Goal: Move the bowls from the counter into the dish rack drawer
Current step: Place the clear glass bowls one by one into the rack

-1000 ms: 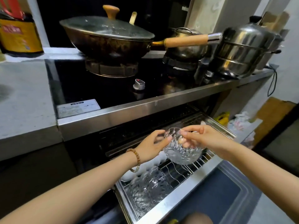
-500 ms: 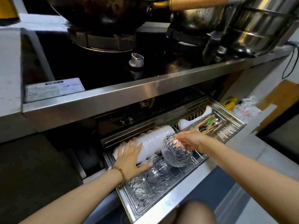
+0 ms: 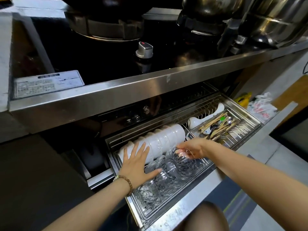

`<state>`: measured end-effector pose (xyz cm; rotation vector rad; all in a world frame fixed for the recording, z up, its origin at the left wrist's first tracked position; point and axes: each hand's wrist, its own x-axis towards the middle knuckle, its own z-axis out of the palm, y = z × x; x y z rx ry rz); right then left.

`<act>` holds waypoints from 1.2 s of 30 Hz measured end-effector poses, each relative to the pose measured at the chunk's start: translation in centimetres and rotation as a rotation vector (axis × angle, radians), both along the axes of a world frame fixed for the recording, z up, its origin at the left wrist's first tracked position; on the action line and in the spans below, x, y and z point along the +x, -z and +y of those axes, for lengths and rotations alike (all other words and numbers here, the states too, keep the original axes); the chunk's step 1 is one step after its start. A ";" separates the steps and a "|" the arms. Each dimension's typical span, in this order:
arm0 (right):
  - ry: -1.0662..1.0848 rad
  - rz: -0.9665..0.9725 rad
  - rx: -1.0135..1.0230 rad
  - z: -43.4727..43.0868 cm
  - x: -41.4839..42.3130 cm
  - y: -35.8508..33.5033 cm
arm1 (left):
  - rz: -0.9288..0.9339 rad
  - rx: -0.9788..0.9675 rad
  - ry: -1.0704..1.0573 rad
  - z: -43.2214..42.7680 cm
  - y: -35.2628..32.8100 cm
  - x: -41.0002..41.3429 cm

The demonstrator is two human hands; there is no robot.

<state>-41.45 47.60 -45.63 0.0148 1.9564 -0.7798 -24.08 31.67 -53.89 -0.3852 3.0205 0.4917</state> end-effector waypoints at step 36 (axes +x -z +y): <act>-0.383 0.234 0.088 -0.4 1.7 -1.4 | -0.039 -0.001 0.039 -0.1 -0.5 0.2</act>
